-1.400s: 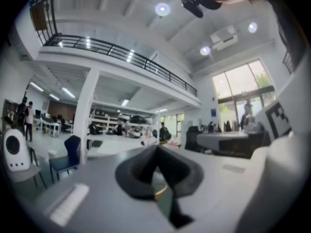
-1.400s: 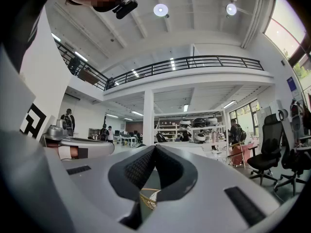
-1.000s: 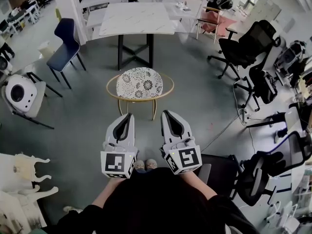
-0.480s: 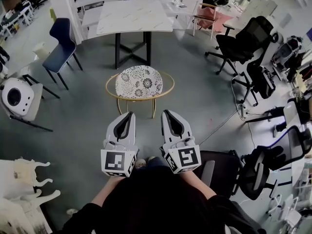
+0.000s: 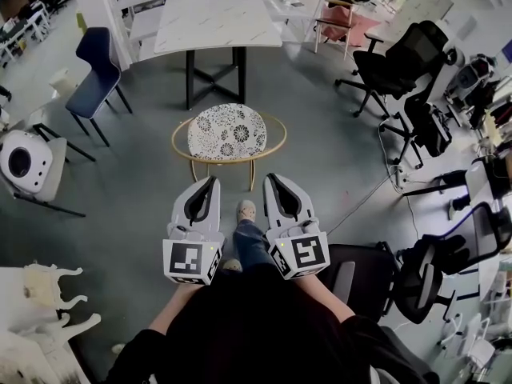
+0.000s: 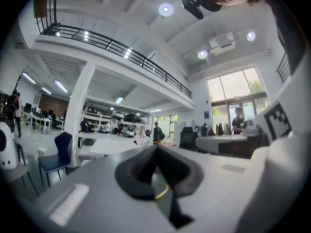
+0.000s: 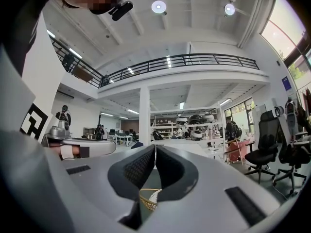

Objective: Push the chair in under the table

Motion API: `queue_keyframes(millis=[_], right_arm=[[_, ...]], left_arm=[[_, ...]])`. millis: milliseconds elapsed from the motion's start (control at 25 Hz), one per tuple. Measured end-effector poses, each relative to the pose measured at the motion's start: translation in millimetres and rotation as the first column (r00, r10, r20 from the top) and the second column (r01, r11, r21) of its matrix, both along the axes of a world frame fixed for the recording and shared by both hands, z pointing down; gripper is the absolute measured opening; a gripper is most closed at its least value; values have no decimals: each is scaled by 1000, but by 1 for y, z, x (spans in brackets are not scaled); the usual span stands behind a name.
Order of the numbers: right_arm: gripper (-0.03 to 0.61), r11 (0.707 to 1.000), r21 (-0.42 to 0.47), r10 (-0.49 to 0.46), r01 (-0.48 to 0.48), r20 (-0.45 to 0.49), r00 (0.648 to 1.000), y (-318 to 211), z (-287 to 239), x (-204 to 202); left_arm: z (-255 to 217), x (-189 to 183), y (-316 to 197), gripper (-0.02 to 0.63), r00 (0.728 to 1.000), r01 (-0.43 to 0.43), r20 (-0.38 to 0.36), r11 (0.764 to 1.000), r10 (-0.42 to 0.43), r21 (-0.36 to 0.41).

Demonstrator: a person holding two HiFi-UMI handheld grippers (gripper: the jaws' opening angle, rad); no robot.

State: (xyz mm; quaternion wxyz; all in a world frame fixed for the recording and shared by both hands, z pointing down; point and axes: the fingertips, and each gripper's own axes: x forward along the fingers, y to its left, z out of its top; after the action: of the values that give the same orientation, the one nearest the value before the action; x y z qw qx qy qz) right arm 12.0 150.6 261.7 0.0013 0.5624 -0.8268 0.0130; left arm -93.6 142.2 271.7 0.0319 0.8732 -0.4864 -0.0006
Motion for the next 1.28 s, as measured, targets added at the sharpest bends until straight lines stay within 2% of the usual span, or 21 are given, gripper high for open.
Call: queue_keyframes(millis=[360, 800, 1080, 1280], right_arm=[[20, 1000, 12, -17, 16, 3, 1000, -50, 13, 9], [20, 995, -82, -57, 56, -7, 998, -160, 48, 33], [20, 988, -114, -102, 100, -15, 995, -231, 65, 39], [20, 983, -124, -138, 135, -11, 990, -272, 75, 46]], left_arm=[[11, 9, -51, 8, 1000, 5, -4, 1000, -5, 21], [32, 19, -155, 8, 998, 56, 6, 998, -56, -23], [50, 20, -222, 8, 995, 95, 13, 994, -95, -58], [53, 23, -258, 8, 992, 125, 25, 991, -124, -53]])
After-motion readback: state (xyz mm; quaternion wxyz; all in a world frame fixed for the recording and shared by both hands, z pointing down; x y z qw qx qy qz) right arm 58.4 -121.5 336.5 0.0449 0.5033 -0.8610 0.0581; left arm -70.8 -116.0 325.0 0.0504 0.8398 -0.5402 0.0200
